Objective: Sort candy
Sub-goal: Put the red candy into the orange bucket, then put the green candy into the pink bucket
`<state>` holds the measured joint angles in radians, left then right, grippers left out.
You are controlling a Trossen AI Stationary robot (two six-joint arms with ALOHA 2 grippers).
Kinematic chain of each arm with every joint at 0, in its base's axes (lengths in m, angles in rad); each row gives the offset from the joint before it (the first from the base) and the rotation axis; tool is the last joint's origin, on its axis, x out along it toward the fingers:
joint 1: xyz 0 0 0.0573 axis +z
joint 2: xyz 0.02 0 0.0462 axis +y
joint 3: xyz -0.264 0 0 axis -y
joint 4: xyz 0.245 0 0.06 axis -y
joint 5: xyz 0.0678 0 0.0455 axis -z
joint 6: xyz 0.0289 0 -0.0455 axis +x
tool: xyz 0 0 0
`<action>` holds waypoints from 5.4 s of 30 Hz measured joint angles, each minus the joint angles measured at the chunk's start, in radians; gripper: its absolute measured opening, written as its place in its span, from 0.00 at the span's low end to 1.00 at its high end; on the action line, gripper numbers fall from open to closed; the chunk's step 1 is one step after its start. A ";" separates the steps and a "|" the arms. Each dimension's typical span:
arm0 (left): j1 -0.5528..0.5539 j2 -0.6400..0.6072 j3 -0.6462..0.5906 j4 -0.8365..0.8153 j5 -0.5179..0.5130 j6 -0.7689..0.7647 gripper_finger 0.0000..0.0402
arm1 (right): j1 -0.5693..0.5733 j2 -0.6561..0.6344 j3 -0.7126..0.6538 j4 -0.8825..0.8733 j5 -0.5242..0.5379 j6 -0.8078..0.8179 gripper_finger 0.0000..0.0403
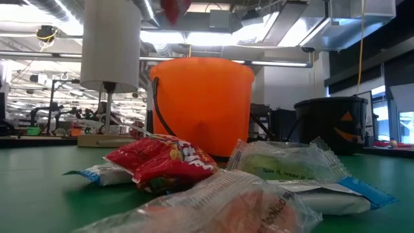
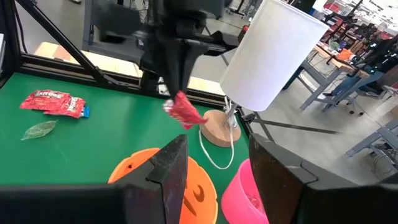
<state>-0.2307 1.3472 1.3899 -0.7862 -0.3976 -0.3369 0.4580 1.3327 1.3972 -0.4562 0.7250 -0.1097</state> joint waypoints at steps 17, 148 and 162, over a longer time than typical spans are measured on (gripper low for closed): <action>0.011 0.048 -0.042 0.139 0.135 0.076 0.00 | 0.001 -0.006 -0.001 0.020 -0.002 -0.009 0.41; -0.604 0.112 -0.328 -0.144 0.301 -0.369 0.50 | 0.092 -0.191 -0.410 0.561 -0.038 -0.106 0.41; -0.608 0.168 -0.328 -0.101 0.391 -0.432 0.50 | 0.092 -0.191 -0.410 0.564 -0.037 -0.132 0.41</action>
<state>-0.8384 1.5154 1.0615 -0.8872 -0.0069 -0.7691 0.5495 1.1416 0.9867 0.1074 0.6876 -0.2417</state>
